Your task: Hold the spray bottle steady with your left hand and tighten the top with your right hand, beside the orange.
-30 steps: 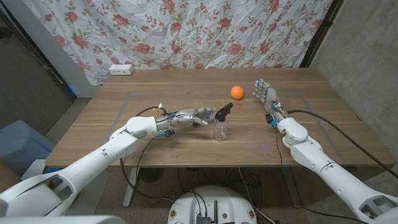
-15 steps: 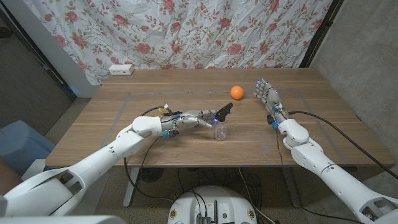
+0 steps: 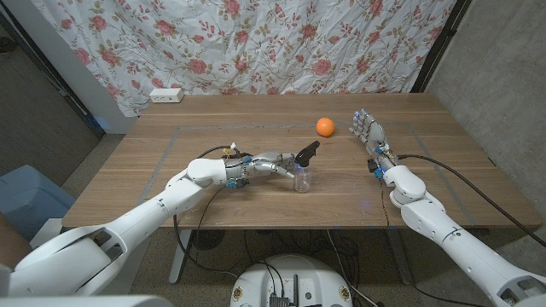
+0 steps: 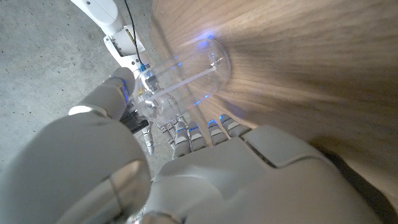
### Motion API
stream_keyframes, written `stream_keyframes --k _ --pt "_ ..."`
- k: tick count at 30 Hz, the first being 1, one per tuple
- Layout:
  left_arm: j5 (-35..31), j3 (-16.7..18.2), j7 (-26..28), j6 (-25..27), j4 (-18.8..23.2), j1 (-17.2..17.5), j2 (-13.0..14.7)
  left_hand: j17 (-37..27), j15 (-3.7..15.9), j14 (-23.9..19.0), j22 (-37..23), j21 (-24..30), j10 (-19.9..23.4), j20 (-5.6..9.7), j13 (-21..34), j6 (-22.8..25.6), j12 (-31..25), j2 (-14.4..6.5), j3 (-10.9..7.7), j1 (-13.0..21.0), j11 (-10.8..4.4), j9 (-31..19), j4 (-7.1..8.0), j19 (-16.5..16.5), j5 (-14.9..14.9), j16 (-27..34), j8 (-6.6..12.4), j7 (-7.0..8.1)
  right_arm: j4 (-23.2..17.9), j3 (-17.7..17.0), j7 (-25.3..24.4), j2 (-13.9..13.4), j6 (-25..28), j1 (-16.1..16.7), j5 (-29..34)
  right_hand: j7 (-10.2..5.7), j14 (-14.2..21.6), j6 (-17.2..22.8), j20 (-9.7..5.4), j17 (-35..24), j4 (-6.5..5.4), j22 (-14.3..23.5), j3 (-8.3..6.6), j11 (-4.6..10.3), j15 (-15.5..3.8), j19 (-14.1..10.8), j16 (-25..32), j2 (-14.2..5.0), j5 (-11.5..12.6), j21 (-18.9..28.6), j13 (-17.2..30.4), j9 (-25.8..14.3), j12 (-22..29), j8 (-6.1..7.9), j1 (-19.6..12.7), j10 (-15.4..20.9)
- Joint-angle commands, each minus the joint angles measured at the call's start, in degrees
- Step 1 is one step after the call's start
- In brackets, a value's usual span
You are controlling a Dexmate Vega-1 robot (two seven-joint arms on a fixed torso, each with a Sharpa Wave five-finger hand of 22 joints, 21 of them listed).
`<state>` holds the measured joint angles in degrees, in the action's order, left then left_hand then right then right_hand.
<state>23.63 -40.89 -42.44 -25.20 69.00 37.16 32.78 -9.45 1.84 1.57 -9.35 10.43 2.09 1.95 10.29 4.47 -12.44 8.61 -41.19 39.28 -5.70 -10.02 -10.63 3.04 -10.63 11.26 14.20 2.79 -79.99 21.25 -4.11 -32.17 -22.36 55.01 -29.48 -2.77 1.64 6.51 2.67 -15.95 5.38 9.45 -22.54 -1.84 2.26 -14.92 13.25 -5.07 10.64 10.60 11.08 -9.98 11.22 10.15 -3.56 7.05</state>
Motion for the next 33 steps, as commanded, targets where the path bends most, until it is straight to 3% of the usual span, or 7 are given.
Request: stream_keyframes --k 1,5,9,15,19,23,33 --pt "-1.4 -0.6 1.1 -1.8 -2.3 -0.7 -1.6 -0.3 2.06 -2.6 -0.1 0.5 2.3 4.06 0.2 1.7 -0.6 0.1 0.22 2.2 -0.53 -0.3 -0.13 -1.4 0.3 0.4 0.64 -0.10 -0.9 -0.6 -0.5 -0.3 -0.3 0.9 0.0 -0.01 0.0 0.0 0.58 -0.2 0.34 0.2 -0.09 0.17 0.23 -0.1 -0.2 -0.03 -0.2 0.2 0.1 -0.3 0.1 0.37 0.1 0.0" --pt "-2.2 -0.8 1.9 -2.3 -2.6 -0.8 -1.9 -0.3 2.81 -5.9 0.0 0.6 4.7 4.23 0.4 3.7 -0.9 0.0 0.35 4.6 -0.98 -0.4 -0.18 -3.0 0.4 0.7 1.28 -0.14 -0.9 -0.7 -0.4 -0.5 -0.4 1.1 -0.2 -0.05 -0.1 -0.1 0.72 -0.2 0.36 0.2 -0.07 0.17 0.24 -0.2 -0.2 -0.05 -0.1 0.2 0.1 -0.3 0.1 0.38 0.1 0.0" --pt "-2.7 -1.0 2.7 -2.8 -3.1 -0.8 -2.4 -0.3 3.00 -7.8 0.0 0.5 6.8 4.55 0.5 5.8 -1.1 0.2 0.67 6.6 -0.48 -0.6 -0.21 -3.9 0.6 0.6 2.03 0.11 -0.9 -0.8 -0.2 -0.5 -0.4 1.0 -0.3 -0.04 0.0 -0.1 0.86 -0.2 0.37 0.2 -0.05 0.22 0.25 -0.2 -0.1 -0.07 -0.1 0.2 0.1 -0.3 0.1 0.39 0.1 0.0" --pt "-3.5 -1.2 3.9 -3.3 -3.7 -0.9 -3.0 -0.4 4.23 -11.6 0.0 0.2 10.5 4.86 0.8 9.8 -1.5 0.5 1.51 10.1 -1.90 -0.9 -0.23 -5.0 0.7 0.7 3.77 0.61 -0.6 -0.7 0.1 -0.5 -0.3 0.8 -0.3 0.00 0.0 -0.1 1.07 -0.1 0.39 0.2 -0.01 0.27 0.30 -0.2 -0.1 -0.07 -0.1 0.2 0.1 -0.3 0.1 0.42 0.2 0.0" --pt "-3.6 -1.2 4.7 -3.8 -4.5 -0.9 -3.7 -0.5 4.61 -13.6 -0.1 0.3 12.3 5.08 0.9 11.9 -1.7 0.5 2.08 11.7 -1.90 -1.1 -0.18 -5.9 0.7 0.8 4.83 0.52 -0.6 -0.7 0.1 -0.5 -0.3 0.8 -0.4 -0.06 0.0 -0.1 1.23 -0.1 0.40 0.2 0.01 0.25 0.34 -0.2 -0.1 -0.08 -0.2 0.2 0.1 -0.3 0.1 0.43 0.2 0.0" --pt "-3.9 -1.2 5.8 -4.8 -5.8 -0.8 -4.7 -0.6 5.16 -17.1 -0.1 0.6 16.9 5.87 1.4 15.4 -2.6 0.5 3.55 14.8 -1.07 -1.4 -0.06 -8.3 0.6 1.1 6.77 -0.69 -0.7 -0.9 0.0 -0.5 -0.4 1.2 -0.5 -0.02 -0.1 -0.2 1.37 -0.1 0.41 0.2 0.04 0.35 0.24 -0.2 -0.1 -0.09 -0.2 0.2 0.1 -0.3 0.1 0.43 0.2 0.0" --pt "-4.9 -1.1 9.0 -6.3 -7.3 -0.7 -6.2 -1.4 8.04 -26.5 -0.1 1.0 26.3 5.69 3.6 22.1 -5.5 -0.8 7.82 20.0 -3.08 -2.6 0.44 -14.2 0.4 3.3 11.62 -0.79 -0.7 -1.1 -0.1 -0.5 -0.1 1.4 -0.9 -0.08 -0.1 -0.2 1.66 -0.1 0.42 0.2 0.09 0.36 0.27 -0.3 -0.1 -0.15 -0.1 0.2 0.1 -0.3 0.1 0.47 0.3 0.0"
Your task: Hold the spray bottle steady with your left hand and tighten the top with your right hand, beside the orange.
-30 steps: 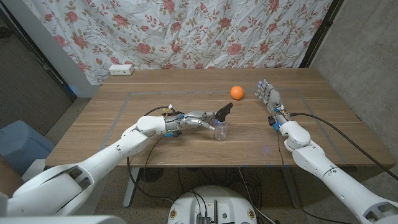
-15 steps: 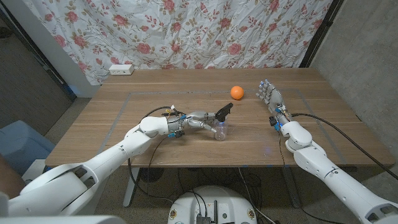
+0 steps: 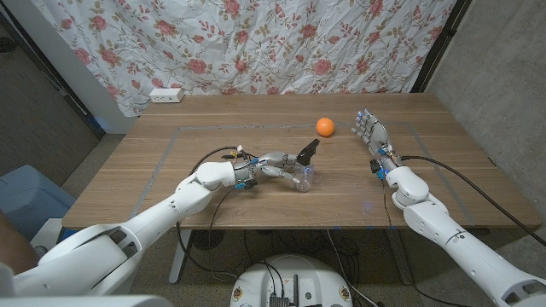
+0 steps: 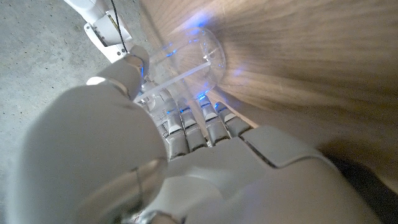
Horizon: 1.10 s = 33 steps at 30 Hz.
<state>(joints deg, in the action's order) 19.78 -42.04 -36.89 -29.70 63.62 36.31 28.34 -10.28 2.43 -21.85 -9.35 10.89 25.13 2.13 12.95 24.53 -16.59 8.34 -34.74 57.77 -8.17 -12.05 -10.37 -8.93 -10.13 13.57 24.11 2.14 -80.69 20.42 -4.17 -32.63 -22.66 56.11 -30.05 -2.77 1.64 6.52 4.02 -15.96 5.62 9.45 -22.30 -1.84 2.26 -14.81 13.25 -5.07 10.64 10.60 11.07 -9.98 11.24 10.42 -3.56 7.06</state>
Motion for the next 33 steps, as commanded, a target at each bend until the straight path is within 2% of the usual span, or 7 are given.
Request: stream_keyframes --k 1,9,22,33 --pt "-1.4 0.1 4.1 -1.9 -1.9 0.2 -1.8 -0.7 7.58 -4.1 -0.1 0.5 3.5 5.49 1.2 2.5 -1.4 -0.8 1.78 1.8 -0.68 -0.7 0.26 -2.7 -0.1 1.4 2.15 -0.21 0.0 -0.2 0.0 -0.1 0.2 0.2 -0.3 -0.10 -0.1 -0.2 0.32 -0.1 0.19 0.2 -0.14 0.37 0.27 -0.4 -0.1 -0.15 -0.1 0.2 0.1 -0.3 0.1 0.21 0.3 0.0" --pt "-1.5 0.7 6.1 -1.7 -0.1 0.7 -1.4 -1.5 8.76 -7.5 -0.2 0.7 8.0 5.59 2.8 5.2 -3.3 -2.1 4.20 3.2 -1.31 -1.5 0.54 -5.7 -0.4 3.0 4.78 0.82 -0.4 -0.3 0.1 -0.2 0.5 0.0 -0.5 -0.08 -0.1 -0.2 0.49 -0.1 0.19 0.2 -0.11 0.39 0.29 -0.4 -0.1 -0.21 -0.1 0.2 0.1 -0.3 0.1 0.23 0.3 0.0" --pt "-0.4 1.8 7.0 0.8 3.3 0.8 0.2 -2.3 9.17 -8.8 -0.2 0.7 9.3 5.32 4.2 6.0 -4.0 -3.2 5.98 3.6 -1.76 -2.2 0.81 -7.3 -0.5 4.1 6.38 1.12 -2.4 0.5 -0.5 -1.3 2.7 -1.3 1.8 0.02 -0.1 -0.1 0.64 0.0 0.20 0.3 -0.05 0.40 0.27 -0.4 -0.1 -0.27 -0.1 0.3 0.1 -0.3 0.1 0.29 0.4 0.0" --pt "1.1 3.1 8.6 5.3 7.8 2.1 2.4 -2.7 9.21 -9.4 -0.3 0.7 10.3 5.17 5.1 6.2 -4.6 -4.0 7.34 3.5 -1.83 -2.7 1.10 -8.2 -0.6 4.7 7.39 1.28 -7.3 0.3 -1.5 -3.6 7.2 -0.8 1.9 0.05 -0.1 0.0 0.62 0.0 0.19 0.3 -0.03 0.50 0.30 -0.4 -0.1 -0.37 -0.1 0.3 0.1 -0.3 0.2 0.36 0.4 0.1"
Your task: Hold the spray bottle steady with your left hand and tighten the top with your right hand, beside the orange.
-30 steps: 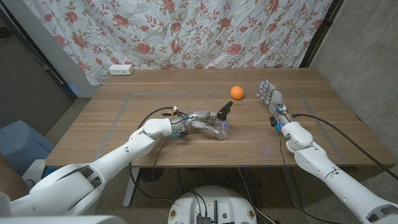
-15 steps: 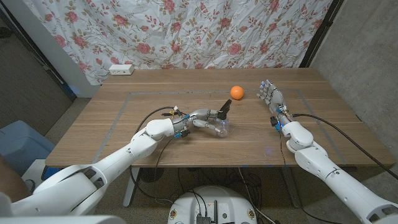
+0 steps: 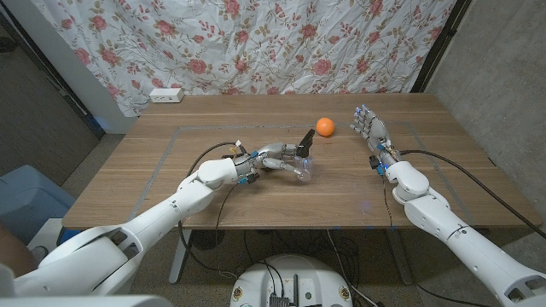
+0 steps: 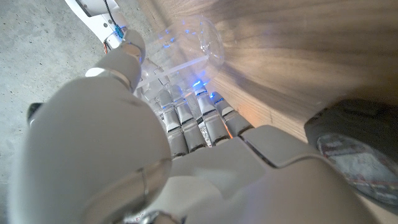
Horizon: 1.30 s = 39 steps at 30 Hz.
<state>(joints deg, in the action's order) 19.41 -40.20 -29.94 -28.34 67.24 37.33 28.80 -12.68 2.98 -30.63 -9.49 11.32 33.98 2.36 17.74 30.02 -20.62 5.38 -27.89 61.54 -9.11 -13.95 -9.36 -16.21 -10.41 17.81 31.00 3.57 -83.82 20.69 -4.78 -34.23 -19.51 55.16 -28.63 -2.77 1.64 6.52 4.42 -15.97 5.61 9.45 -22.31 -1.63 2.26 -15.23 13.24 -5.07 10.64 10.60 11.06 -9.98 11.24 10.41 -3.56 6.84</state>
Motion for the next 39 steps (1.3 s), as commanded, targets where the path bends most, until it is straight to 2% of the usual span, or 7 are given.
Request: stream_keyframes --k 1,11,25,27,28,30,39 --pt "1.7 1.4 1.9 4.4 4.5 1.2 2.0 -0.3 8.63 -0.7 -0.1 0.2 1.5 4.92 0.4 0.7 -0.6 -1.0 0.67 -0.3 -0.98 -0.9 0.10 -1.0 -0.3 0.6 0.60 -0.16 -4.7 0.0 -1.0 -2.2 4.5 0.2 0.5 0.06 -0.1 0.0 0.22 0.0 0.19 0.3 -0.02 0.28 0.30 0.0 -0.1 -0.38 -0.1 0.3 0.1 -0.3 0.2 0.36 0.4 0.3" --pt "3.0 2.2 3.1 8.2 7.2 1.6 2.8 -0.6 8.55 -1.6 -0.2 0.3 2.3 4.72 1.3 1.1 -1.1 -1.5 2.15 -0.9 -0.69 -1.3 0.41 -2.1 -0.3 1.3 1.62 -0.33 -9.0 -0.4 -1.7 -4.6 8.0 0.6 1.2 0.06 0.0 0.2 0.15 0.0 0.19 0.3 -0.03 0.18 0.33 0.0 0.0 -0.48 -0.1 0.3 0.1 -0.3 0.2 0.42 0.4 0.5" --pt "3.8 2.0 3.4 12.6 8.5 0.2 2.5 -0.9 8.08 -1.6 -0.3 0.2 2.3 4.39 2.3 0.5 -1.1 -2.4 3.60 -1.7 -0.18 -1.7 0.67 -2.4 -0.5 1.7 2.32 -0.81 -17.5 -2.8 -7.2 -9.0 11.1 4.8 6.0 -0.15 0.1 0.6 0.34 0.1 0.45 0.3 -0.15 0.08 0.54 0.0 0.0 -0.53 -0.1 0.3 0.1 -0.3 0.2 0.58 0.1 0.6" --pt "3.5 1.9 3.7 13.1 8.8 -0.1 2.5 -0.9 8.03 -1.5 -0.3 0.2 2.3 4.35 2.4 0.4 -1.1 -2.5 3.77 -1.8 -0.23 -1.7 0.66 -2.4 -0.5 1.7 2.38 -0.76 -19.5 -3.2 -8.3 -9.9 13.0 5.5 6.7 -0.10 0.1 0.7 0.34 0.2 0.53 0.3 -0.17 0.05 0.56 0.0 0.0 -0.48 -0.1 0.3 0.1 -0.3 0.2 0.62 0.0 0.6" --pt "3.3 1.8 3.8 13.4 8.9 -0.2 2.5 -0.9 8.00 -1.5 -0.3 0.1 2.3 4.30 2.6 0.2 -1.1 -2.7 4.09 -1.8 1.13 -1.8 0.60 -2.4 -0.5 1.8 2.54 -0.78 -20.1 -3.3 -8.3 -10.4 13.4 5.7 7.2 -0.11 0.2 0.9 0.37 0.2 0.61 0.3 -0.18 -0.02 0.57 0.0 0.0 -0.42 -0.1 0.3 0.1 -0.3 0.3 0.69 -0.1 0.7" --pt "3.3 1.7 4.1 14.0 9.2 -0.4 2.4 -0.9 7.95 -1.5 -0.3 0.1 2.1 4.26 2.7 0.1 -1.1 -2.8 4.23 -1.8 1.47 -1.8 0.59 -2.4 -0.5 1.9 2.61 -0.81 -21.5 -3.7 -8.7 -11.1 14.7 6.1 7.5 -0.20 0.3 0.9 0.40 0.3 0.80 0.3 -0.24 -0.07 0.70 0.0 0.0 -0.33 -0.1 0.3 0.1 -0.3 0.3 0.70 -0.3 0.7" --pt "2.7 1.3 5.9 15.8 9.3 -1.0 1.5 -1.1 7.94 -1.6 -0.3 0.0 2.4 4.21 3.0 0.1 -1.2 -3.1 4.84 -2.2 1.31 -1.9 0.70 -2.4 -0.6 2.1 2.93 -0.82 -27.6 -5.4 -10.4 -14.9 22.0 7.6 9.7 -0.02 0.6 2.6 0.76 0.6 1.85 0.2 -0.50 -0.43 1.54 0.0 -0.1 0.34 -0.2 0.2 0.1 -0.4 0.2 1.27 -1.4 0.6"
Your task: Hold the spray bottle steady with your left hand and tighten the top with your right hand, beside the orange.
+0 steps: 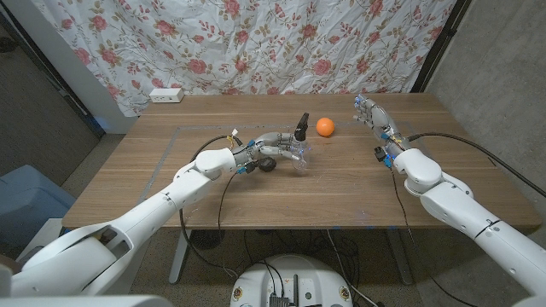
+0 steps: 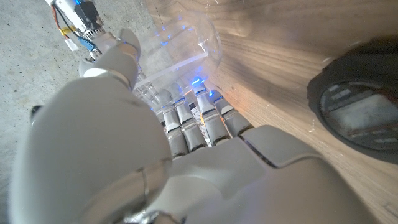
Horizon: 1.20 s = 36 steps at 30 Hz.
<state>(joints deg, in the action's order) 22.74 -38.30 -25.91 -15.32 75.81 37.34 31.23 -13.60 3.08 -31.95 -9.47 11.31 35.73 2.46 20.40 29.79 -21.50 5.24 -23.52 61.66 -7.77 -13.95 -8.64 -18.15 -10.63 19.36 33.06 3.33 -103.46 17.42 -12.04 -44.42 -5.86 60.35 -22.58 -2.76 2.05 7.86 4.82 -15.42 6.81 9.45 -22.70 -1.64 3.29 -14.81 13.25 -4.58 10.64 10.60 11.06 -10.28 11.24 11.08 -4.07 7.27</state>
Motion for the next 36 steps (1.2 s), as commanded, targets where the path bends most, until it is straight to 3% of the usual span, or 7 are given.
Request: stream_keyframes --k 1,7,12,17,27,30,36 --pt "-0.8 -0.6 2.0 2.8 0.6 -1.2 -1.1 -0.1 7.83 -0.2 -0.3 0.0 0.7 4.08 0.4 0.4 -0.3 -3.1 0.55 -2.4 -0.05 -1.9 -0.02 -0.5 -0.4 0.6 0.95 -0.57 -8.5 -2.4 -3.2 -5.2 9.0 2.6 3.8 -0.11 0.2 1.4 0.47 0.0 0.79 0.2 -0.15 -0.51 0.70 -0.4 0.0 -0.07 -0.2 0.2 0.1 -0.1 0.2 0.65 -1.0 0.1" --pt "-1.6 -1.4 2.3 3.3 -0.2 -2.2 -2.0 -0.2 7.78 -0.3 -0.3 0.0 0.8 4.04 0.6 0.5 -0.3 -3.2 0.81 -2.4 0.13 -1.9 -0.07 -0.5 -0.4 0.7 1.20 -0.67 -10.7 -3.5 -3.0 -7.5 11.2 3.3 5.3 -0.79 0.2 1.9 1.36 0.2 1.60 0.2 -0.50 -0.46 1.12 0.1 -0.2 0.24 -0.2 0.1 0.1 -0.2 0.2 0.76 -2.1 0.0" --pt "-2.3 -2.0 1.9 3.5 -1.0 -3.3 -2.4 -0.2 7.84 -0.3 -0.3 0.0 1.1 4.00 0.8 0.5 -0.4 -3.4 1.04 -2.4 0.06 -1.9 -0.09 -0.6 -0.4 0.8 1.37 -0.62 -12.3 -4.2 -2.2 -9.8 12.6 3.4 7.0 -3.00 -0.1 0.7 1.54 0.5 3.09 0.2 -1.50 -0.03 1.01 0.4 -0.4 0.60 -0.2 0.0 0.1 -0.3 0.0 0.39 -4.7 -0.6" --pt "-2.5 -2.2 1.8 3.7 -1.4 -3.7 -2.6 -0.2 7.81 -0.4 -0.3 0.0 1.1 4.02 0.9 0.5 -0.4 -3.6 1.20 -2.4 0.05 -1.9 -0.14 -0.6 -0.4 0.9 1.48 -0.59 -13.2 -4.9 -0.6 -11.5 13.1 3.5 7.8 -4.31 -0.7 0.2 1.74 0.7 3.75 0.2 -2.31 0.30 1.35 1.1 -0.7 0.89 0.0 -0.2 0.2 -0.4 -0.2 0.38 -6.9 -1.5" --pt "-3.6 -2.8 1.4 4.4 -1.1 -4.6 -2.1 -0.3 7.84 -0.3 -0.3 0.0 1.3 4.07 1.2 0.6 -0.4 -3.9 1.54 -2.4 0.03 -1.9 -0.23 -0.7 -0.5 1.0 1.78 -0.69 -14.6 -5.2 3.5 -15.3 14.3 2.1 9.9 -6.66 -2.0 0.3 2.55 1.1 4.10 0.2 -3.62 0.84 1.98 2.6 -1.2 1.72 0.4 -0.4 0.2 -0.5 -0.5 0.75 -10.9 -3.3" --pt "-4.0 -3.0 1.2 4.4 -1.3 -4.9 -2.1 -0.3 7.84 -0.3 -0.3 -0.1 1.4 4.03 1.3 0.7 -0.5 -4.0 1.68 -2.4 0.02 -1.9 -0.25 -0.7 -0.5 1.0 1.90 -0.70 -16.7 -3.9 5.0 -18.0 18.6 0.6 13.0 -7.58 -2.5 0.1 2.99 1.2 4.15 0.2 -3.97 1.00 2.38 3.1 -1.3 2.04 0.6 -0.4 0.2 -0.6 -0.6 0.78 -12.1 -4.1" --pt "-4.2 -3.2 0.7 4.0 -2.2 -5.6 -2.4 -0.3 7.81 -0.3 -0.3 -0.1 1.4 4.03 1.5 0.7 -0.4 -4.1 1.93 -2.4 0.04 -1.8 -0.33 -0.7 -0.5 1.1 2.06 -0.64 -19.2 -3.0 7.2 -20.7 21.0 -1.1 16.4 -7.83 -3.1 -0.4 4.93 1.3 4.20 0.1 -4.58 0.83 3.39 3.3 -1.4 3.17 0.9 -0.2 0.3 -0.7 -0.6 0.89 -14.7 -5.1"
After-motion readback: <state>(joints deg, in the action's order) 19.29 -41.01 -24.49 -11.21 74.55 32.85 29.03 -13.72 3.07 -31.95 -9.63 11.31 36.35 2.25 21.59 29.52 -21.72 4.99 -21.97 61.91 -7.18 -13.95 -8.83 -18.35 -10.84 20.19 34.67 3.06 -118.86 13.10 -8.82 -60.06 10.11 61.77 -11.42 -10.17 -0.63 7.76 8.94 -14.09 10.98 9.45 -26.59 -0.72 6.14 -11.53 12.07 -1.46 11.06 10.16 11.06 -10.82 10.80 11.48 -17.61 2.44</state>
